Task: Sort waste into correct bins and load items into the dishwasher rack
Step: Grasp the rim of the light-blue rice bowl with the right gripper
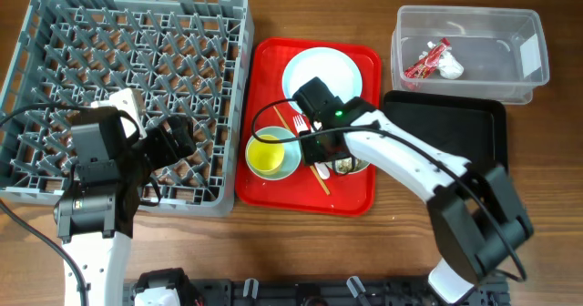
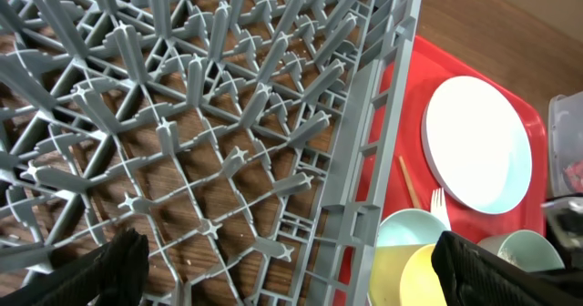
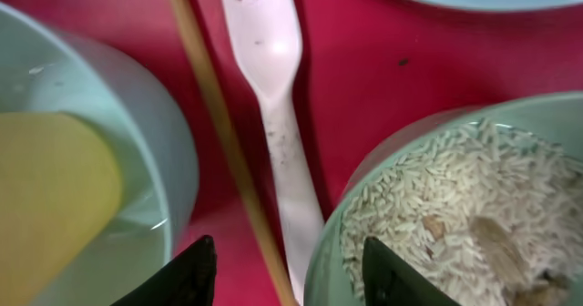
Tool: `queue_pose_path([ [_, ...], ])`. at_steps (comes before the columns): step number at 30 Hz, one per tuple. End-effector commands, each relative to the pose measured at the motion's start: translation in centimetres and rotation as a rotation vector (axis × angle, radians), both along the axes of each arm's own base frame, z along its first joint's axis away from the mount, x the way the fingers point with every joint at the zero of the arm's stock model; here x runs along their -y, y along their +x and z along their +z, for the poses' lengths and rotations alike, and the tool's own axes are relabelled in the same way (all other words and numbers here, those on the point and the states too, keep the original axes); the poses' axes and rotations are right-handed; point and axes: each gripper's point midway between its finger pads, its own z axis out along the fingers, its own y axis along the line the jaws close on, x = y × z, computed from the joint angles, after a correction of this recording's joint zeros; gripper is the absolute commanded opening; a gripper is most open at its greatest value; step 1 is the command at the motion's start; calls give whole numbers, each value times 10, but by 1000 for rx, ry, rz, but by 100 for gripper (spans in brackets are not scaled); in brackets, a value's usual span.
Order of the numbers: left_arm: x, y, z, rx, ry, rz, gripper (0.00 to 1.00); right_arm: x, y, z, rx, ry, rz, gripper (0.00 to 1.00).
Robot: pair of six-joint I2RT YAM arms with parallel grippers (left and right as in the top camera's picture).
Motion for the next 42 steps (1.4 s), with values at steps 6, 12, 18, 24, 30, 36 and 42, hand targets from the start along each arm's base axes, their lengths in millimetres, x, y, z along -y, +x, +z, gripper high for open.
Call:
queue_pose_path([
  [6, 0, 2, 7, 15, -13, 8, 100, 7, -1, -15, -19, -43, -40, 31],
  [12, 0, 2, 7, 11, -13, 8, 100, 8, -3, -15, -26, -48, -40, 15],
  [18, 0, 2, 7, 11, -13, 8, 100, 9, -3, -19, -32, -58, -45, 4],
  [24, 0, 2, 7, 11, -13, 8, 100, 14, 1, -19, -15, -84, -86, 4],
  [30, 0, 2, 7, 11, -13, 8, 100, 8, 9, 7, 39, -50, -64, 4],
  [36, 0, 2, 7, 11, -13, 8, 100, 9, 24, 55, 146, 33, -93, 4],
  [42, 0, 2, 7, 11, -13, 8, 100, 41, 41, 97, 230, 97, -192, 4],
])
